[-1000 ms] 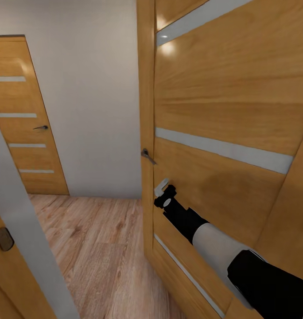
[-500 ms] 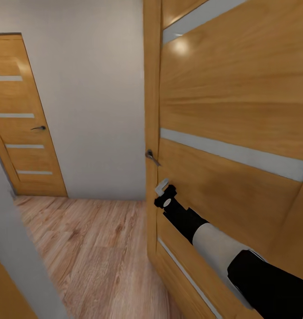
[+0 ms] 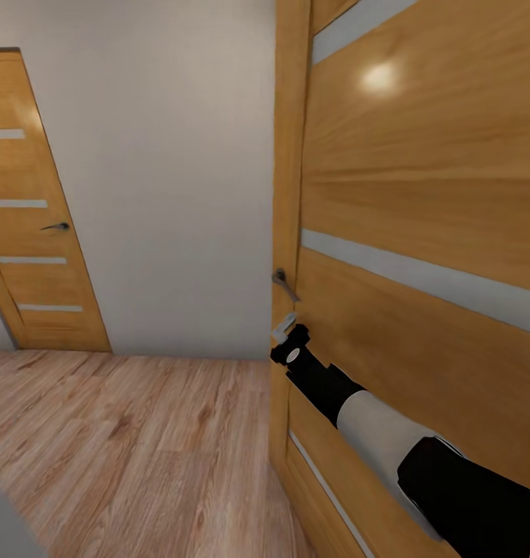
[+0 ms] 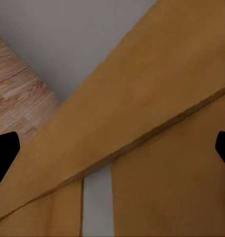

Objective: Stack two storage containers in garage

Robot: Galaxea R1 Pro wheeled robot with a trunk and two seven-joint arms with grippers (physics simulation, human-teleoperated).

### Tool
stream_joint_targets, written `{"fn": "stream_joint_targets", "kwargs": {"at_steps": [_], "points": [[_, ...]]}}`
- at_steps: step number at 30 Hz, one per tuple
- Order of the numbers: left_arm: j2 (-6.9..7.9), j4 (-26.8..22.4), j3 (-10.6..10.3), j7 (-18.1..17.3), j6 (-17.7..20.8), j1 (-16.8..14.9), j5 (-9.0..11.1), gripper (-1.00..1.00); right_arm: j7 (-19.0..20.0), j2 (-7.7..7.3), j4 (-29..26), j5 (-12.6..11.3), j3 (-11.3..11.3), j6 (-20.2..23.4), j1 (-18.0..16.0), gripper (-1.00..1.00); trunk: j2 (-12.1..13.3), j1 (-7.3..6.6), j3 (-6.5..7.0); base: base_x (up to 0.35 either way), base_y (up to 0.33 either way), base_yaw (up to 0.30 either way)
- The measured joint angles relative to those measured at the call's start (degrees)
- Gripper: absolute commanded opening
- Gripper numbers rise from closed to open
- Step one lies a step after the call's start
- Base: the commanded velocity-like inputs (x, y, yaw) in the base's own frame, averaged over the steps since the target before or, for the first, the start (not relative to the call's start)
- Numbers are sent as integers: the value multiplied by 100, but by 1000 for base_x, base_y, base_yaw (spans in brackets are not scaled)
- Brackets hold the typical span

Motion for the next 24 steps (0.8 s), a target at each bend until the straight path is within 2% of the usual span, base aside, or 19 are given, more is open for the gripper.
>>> {"fn": "stream_joint_targets", "kwargs": {"at_steps": [13, 18, 24], "points": [[-6, -6, 5, 0, -4, 0, -8, 100, -9, 0, 49, -7, -6, -247, -1, 100, 1, 2, 0, 21, 0, 0], [-7, -7, 5, 0, -4, -1, -9, 100, 0, 0, 413, -28, 19, -431, -1, 100, 1, 2, 0, 0, 0, 0], [-7, -15, 5, 0, -6, -1, -9, 100, 0, 0, 597, -24, -3, -544, -2, 100, 1, 2, 0, 0, 0, 0]]}}
